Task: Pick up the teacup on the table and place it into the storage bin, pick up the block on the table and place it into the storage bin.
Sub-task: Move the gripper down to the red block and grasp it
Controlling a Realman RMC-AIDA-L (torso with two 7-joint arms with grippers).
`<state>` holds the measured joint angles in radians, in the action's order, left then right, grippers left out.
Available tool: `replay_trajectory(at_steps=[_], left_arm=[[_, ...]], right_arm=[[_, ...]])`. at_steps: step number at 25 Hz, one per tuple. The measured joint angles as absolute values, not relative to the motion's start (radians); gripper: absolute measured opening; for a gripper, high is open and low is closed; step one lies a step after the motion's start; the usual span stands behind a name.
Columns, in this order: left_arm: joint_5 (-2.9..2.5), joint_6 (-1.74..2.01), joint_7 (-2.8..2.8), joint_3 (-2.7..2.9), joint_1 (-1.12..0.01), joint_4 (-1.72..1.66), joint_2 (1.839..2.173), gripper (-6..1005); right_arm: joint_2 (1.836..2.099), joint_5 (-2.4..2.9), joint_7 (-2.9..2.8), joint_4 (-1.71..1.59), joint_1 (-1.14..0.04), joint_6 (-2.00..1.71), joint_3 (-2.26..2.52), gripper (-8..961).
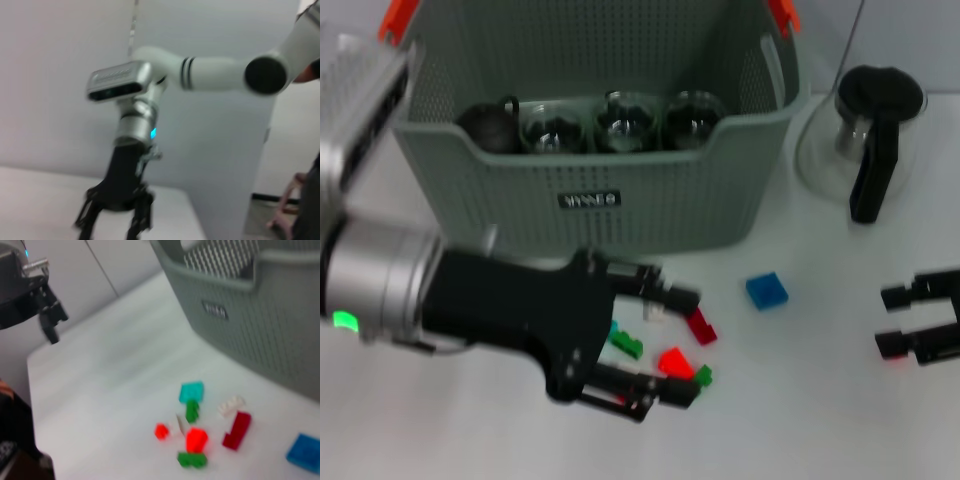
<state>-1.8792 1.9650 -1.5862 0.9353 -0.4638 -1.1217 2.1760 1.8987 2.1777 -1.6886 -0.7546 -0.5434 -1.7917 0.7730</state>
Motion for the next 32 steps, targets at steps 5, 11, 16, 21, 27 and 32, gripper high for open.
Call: replay_trajectory(at_steps=[5,11,16,21,27,32], left_arm=[[-1.933,1.898,-1.371,0.872,-0.42,-0.965,2.178,768],[-1.948,1.825,-1.259,0.821,-0.421,-0.839,2.175,769],[-1.948,1.792,-1.249,0.815,-0.428,-0.793,2.173,768],[-1.942,1.781,-1.246,0.801,-0.429,-0.777,2.173,768],[-1.937,1.778,-1.246,0.786,-0.426,-0.774,2.173,767],[-1.936,1.778,-1.245,0.776,-0.425,-0.773,2.174,767]], right_arm=[[1.916,2.316,-1.707,-0.804,-0.564,-1.767,0.773,820],[1.968,2.494,-1.762,-0.933,-0.593,-1.729,0.782,820],[2.01,2.634,-1.794,-0.969,-0.624,-1.694,0.785,820],[2.067,2.753,-1.804,-0.973,-0.659,-1.642,0.789,820],[2.099,2.804,-1.844,-0.953,-0.67,-1.559,0.851,816],[2.1,2.804,-1.889,-0.937,-0.67,-1.514,0.901,794]])
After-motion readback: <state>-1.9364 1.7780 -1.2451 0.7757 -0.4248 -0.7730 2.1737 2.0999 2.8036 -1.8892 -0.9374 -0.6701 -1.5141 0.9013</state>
